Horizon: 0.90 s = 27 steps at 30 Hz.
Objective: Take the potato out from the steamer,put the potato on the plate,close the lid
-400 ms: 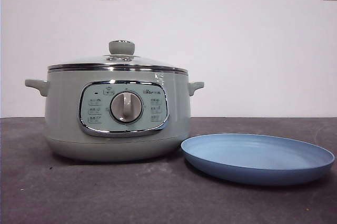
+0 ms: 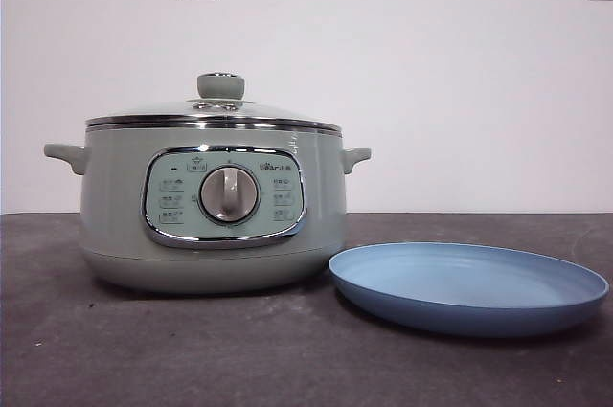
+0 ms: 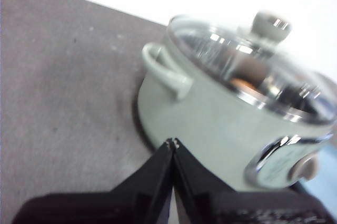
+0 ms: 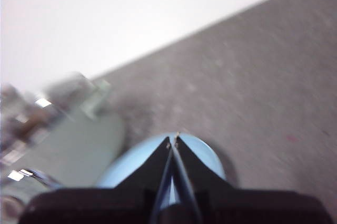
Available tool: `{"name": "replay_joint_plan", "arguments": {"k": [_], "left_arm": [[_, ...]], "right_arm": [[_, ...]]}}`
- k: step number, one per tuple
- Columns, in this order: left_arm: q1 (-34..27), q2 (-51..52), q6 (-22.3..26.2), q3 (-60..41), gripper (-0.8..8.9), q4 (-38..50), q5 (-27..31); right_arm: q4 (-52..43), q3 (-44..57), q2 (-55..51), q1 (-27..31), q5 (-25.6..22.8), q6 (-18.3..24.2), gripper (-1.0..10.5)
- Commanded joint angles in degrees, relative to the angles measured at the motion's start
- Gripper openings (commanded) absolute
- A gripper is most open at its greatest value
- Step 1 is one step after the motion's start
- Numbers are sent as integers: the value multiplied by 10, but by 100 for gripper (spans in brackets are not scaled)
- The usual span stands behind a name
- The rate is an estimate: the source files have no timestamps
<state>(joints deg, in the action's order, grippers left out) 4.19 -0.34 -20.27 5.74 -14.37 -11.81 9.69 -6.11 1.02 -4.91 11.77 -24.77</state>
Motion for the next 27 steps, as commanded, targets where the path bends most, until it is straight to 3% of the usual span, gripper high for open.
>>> {"name": "replay_joint_plan", "arguments": {"k": [1,5,9,16,22,27], "left_arm": [[-1,-4,-12,41,-8,-24,-5],[-1,-30,-9,111,-8,-70,-20],[-1,-78,12,180,-8,-115,-60],[-1,-189,96,300,-8,-218,-155],[-1,-263,167,375,-8,-298,-230],[0,-299,216,414,-8,-357,-267]], "right_arm": [[-5,-30,17,-1,20,-19,-12],[28,-90,69,-1,68,-14,-12],[94,-165,139,-1,122,25,-12],[256,-332,276,-2,228,145,-12],[417,-465,376,-15,248,273,-12],[516,-530,429,-44,268,318,-12]]}}
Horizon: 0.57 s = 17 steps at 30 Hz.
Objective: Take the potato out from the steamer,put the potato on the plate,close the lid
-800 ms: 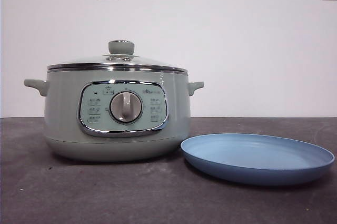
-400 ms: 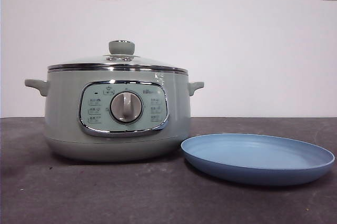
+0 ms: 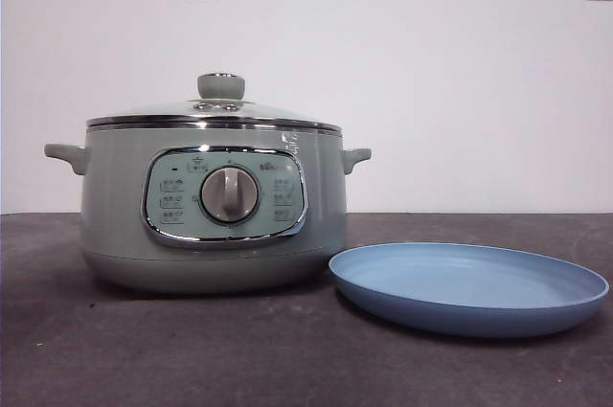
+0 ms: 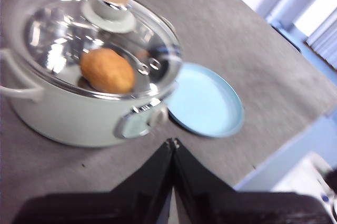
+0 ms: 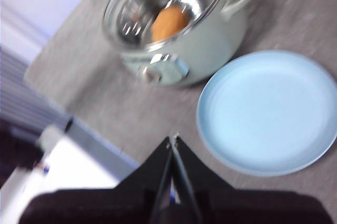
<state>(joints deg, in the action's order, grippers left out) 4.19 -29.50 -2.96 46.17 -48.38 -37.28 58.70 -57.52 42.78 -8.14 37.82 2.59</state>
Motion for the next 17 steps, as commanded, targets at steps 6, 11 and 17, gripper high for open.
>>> {"name": "replay_joint_plan", "arguments": {"k": [6,11,17], "left_arm": [[0,-16,62,19,-6,-49,-32],[0,-16,59,19,215,-48,-32],[0,-16,59,19,658,-47,-32]], "right_arm": [[50,-28,30,-61,12,59,-11],[49,-28,30,-64,12,57,110],[48,-28,30,-63,10,32,662]]}}
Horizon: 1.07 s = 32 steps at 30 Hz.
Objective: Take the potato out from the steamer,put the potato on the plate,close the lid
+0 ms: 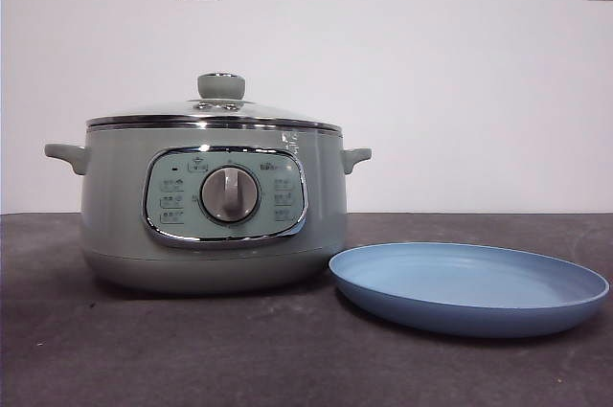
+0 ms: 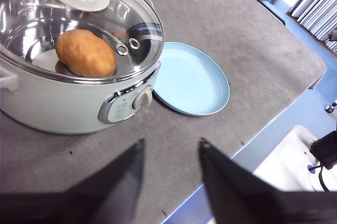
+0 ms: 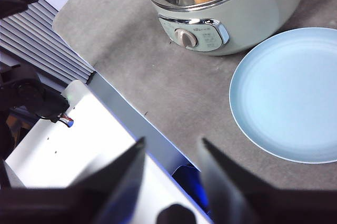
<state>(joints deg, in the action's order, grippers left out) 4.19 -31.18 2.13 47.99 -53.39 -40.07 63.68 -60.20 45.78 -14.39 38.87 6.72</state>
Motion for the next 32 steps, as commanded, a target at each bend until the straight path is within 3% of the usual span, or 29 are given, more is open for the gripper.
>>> {"name": "replay_joint_plan", "arguments": {"k": [1,10,17,32], "left_arm": [[0,1,8,1,658,6,-4],[0,-19,-35,3,658,85,13],[5,-118,-24,49,657,116,16],[119,-390,26,227,657,193,186]], "right_arm": [[-2,-1,0,-1,0,-9,661],[-2,-1,0,-1,0,-11,661],[-2,-1,0,-1,0,-11,661],[-2,-1,0,-1,-1,-11,661]]}}
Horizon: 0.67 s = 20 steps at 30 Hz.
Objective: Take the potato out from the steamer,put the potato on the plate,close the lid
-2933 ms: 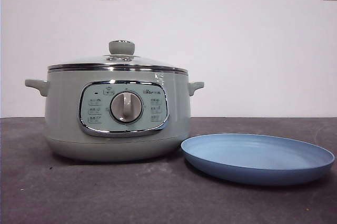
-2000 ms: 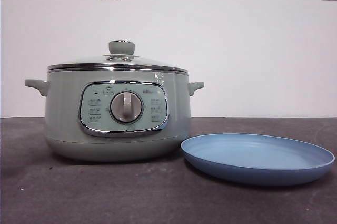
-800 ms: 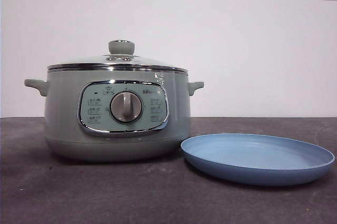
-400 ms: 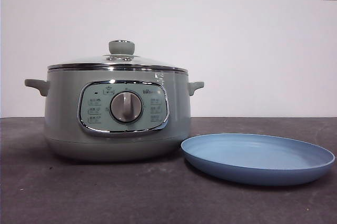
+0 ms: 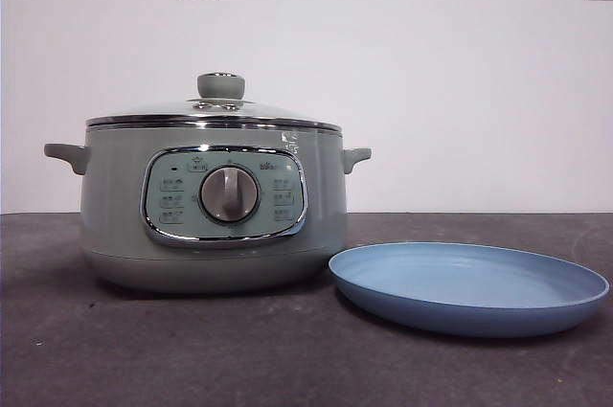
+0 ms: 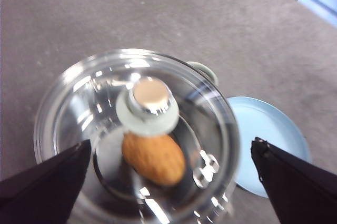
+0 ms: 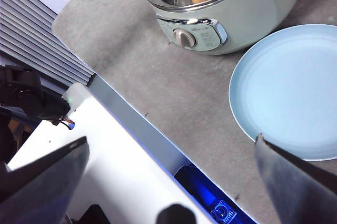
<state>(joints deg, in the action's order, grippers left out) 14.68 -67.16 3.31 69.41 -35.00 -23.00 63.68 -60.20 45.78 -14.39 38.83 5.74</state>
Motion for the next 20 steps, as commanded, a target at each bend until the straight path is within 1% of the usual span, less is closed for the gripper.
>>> {"name": "replay_joint_plan", "arguments": {"k": [1,5,9,12,17,20], "left_arm": [[21,-48,15,23,657,14,23],[46,-112,20,50,657,44,54],[64,-162,31,53,657,85,85],[72,-196,38,53,657,98,97],[76,-228,41,53,656,101,100],[83,-228,43,53,654,105,123]], "right_arm": [[-2,-1,0,-1,-2,-1,661],[-2,-1,0,-1,-2,-1,661],[-2,-1,0,-1,-2,-1,661],[-2,-1,0,-1,-2,-1,661],[-2,-1,0,-1,-2,-1,661],[-3,-1,0,-1,-2,-1,660]]}}
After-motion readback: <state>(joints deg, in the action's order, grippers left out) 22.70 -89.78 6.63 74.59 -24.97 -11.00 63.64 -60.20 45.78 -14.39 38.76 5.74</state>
